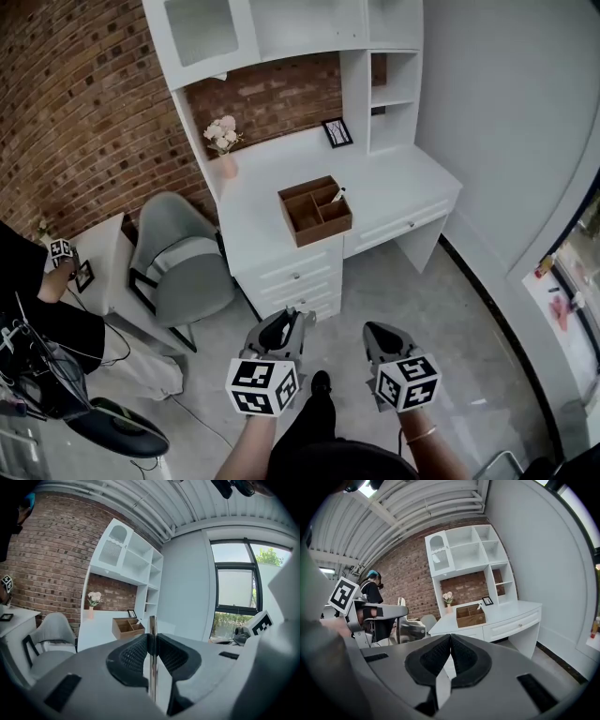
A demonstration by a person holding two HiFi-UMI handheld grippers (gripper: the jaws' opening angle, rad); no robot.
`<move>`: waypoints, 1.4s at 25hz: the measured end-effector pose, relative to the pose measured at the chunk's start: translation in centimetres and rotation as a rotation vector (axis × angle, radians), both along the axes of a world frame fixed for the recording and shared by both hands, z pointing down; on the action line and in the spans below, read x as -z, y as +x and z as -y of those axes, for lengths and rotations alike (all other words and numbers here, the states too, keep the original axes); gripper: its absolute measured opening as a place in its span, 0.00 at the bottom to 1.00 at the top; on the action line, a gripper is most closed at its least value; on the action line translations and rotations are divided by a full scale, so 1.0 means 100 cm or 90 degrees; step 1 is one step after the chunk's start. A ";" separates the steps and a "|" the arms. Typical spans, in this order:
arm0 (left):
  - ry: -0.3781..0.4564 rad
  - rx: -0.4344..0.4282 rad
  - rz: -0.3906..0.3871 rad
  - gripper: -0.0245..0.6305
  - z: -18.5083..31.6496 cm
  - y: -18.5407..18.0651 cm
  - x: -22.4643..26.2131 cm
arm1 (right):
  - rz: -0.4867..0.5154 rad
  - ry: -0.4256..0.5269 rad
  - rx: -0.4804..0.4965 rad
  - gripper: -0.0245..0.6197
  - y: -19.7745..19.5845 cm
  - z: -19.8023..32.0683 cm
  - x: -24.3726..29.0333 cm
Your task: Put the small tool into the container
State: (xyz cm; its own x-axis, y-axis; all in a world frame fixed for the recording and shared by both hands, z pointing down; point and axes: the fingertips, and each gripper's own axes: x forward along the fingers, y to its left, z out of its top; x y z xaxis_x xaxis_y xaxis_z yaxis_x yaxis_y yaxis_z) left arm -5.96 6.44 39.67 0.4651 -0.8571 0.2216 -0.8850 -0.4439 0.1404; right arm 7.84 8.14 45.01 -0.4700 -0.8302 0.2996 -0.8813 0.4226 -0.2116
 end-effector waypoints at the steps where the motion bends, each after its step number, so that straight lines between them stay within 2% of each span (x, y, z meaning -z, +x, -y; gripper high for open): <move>1: -0.001 -0.001 0.000 0.15 0.011 -0.002 -0.001 | 0.000 -0.002 0.000 0.05 -0.002 0.010 -0.001; 12: -0.023 -0.013 -0.006 0.15 0.141 -0.022 -0.011 | 0.003 -0.028 -0.010 0.05 -0.025 0.138 -0.009; 19: -0.022 -0.027 -0.012 0.15 0.207 -0.032 -0.006 | 0.000 -0.041 -0.021 0.05 -0.041 0.202 -0.012; 26: -0.017 -0.035 -0.019 0.15 0.254 -0.042 0.000 | 0.001 -0.049 -0.026 0.05 -0.056 0.243 -0.014; 35: -0.022 -0.047 -0.041 0.15 0.288 -0.039 0.002 | -0.009 -0.073 -0.033 0.05 -0.056 0.267 -0.029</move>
State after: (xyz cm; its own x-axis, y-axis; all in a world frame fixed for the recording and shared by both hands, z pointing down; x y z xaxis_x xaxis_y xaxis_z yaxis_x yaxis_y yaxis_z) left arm -9.87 -22.40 39.43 0.5402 -0.8128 0.2182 -0.8392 -0.5010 0.2114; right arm 2.24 -18.52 47.93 -0.4227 -0.8130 0.4004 -0.9045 0.3506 -0.2429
